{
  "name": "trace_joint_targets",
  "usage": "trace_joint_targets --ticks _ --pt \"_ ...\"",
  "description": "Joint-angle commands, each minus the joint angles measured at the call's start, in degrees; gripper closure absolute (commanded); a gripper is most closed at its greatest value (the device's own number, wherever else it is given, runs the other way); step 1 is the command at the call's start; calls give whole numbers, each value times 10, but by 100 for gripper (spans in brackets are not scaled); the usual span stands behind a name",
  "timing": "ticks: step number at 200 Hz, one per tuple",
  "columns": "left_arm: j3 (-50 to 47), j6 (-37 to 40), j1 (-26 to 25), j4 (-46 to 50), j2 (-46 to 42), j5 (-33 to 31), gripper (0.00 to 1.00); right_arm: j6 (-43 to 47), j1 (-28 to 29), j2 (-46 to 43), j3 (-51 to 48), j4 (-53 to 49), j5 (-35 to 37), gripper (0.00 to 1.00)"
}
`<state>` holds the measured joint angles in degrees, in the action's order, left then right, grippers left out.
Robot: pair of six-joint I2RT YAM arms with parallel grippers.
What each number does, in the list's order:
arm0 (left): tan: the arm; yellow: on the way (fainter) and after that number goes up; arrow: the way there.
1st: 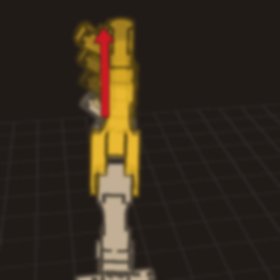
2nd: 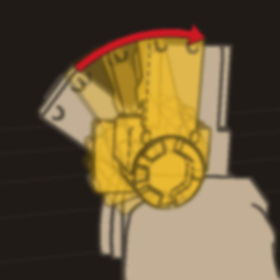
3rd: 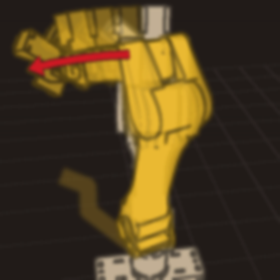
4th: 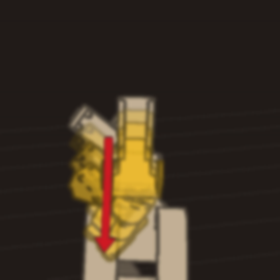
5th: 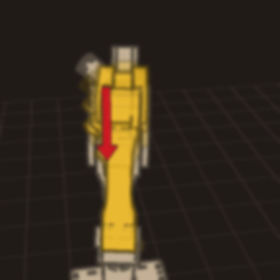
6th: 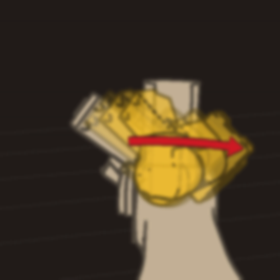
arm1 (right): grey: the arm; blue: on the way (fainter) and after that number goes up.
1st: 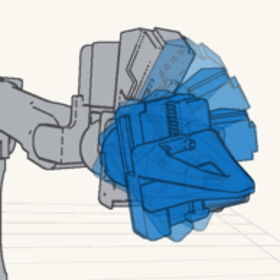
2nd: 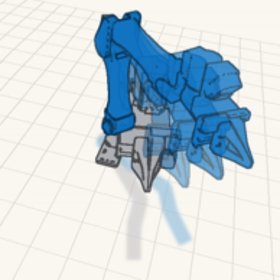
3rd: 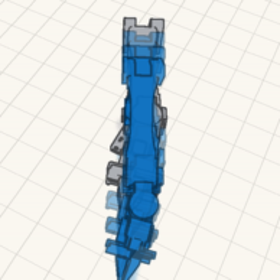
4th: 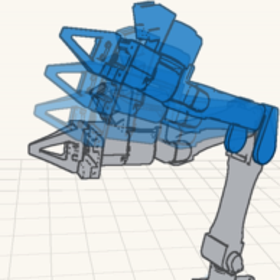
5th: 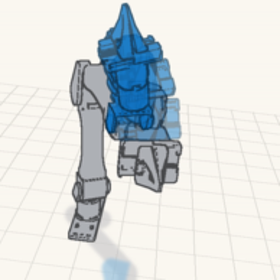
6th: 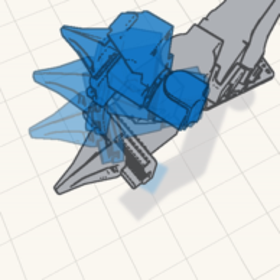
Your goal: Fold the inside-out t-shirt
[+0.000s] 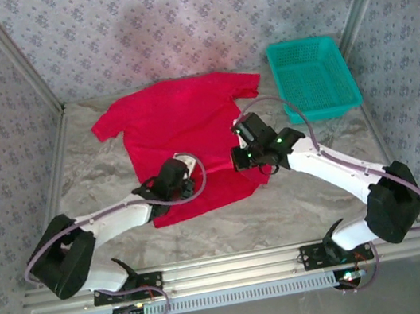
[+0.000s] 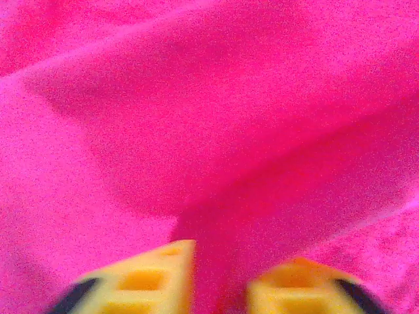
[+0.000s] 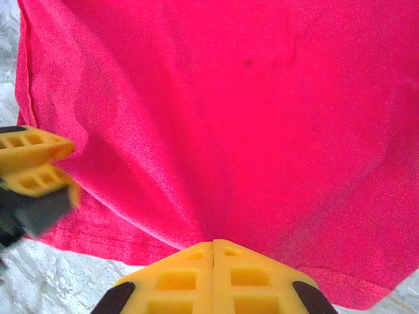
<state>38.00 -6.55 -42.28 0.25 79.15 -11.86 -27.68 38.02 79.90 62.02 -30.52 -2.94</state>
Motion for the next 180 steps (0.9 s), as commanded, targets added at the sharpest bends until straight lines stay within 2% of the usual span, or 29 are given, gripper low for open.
trace_joint_targets --ticks 1,35,70,98,104,111,126,143,161,180 --pt "-12 -33 26 42 -34 -38 100 -6 -8 -11 -6 10 -13 100" --pt "-17 -72 47 76 -76 -40 100 -5 -21 3 -4 20 -22 100" --pt "12 -107 46 112 -110 -11 100 -7 -42 32 6 46 -28 100" --pt "30 -136 47 119 -111 6 100 2 -31 63 15 41 -48 100" --pt "36 -138 48 123 -107 9 100 10 -24 68 12 38 -54 93" --pt "42 -141 48 131 -102 11 100 18 -13 71 5 36 -57 80" --pt "54 -147 49 145 -93 14 100 29 22 71 -21 51 -55 46" --pt "66 -155 55 161 -85 23 100 49 73 71 -43 64 -13 18" --pt "73 -167 65 172 -84 36 100 59 119 73 -68 96 63 1" --pt "77 -176 78 177 -86 56 100 83 151 91 -89 137 139 0"
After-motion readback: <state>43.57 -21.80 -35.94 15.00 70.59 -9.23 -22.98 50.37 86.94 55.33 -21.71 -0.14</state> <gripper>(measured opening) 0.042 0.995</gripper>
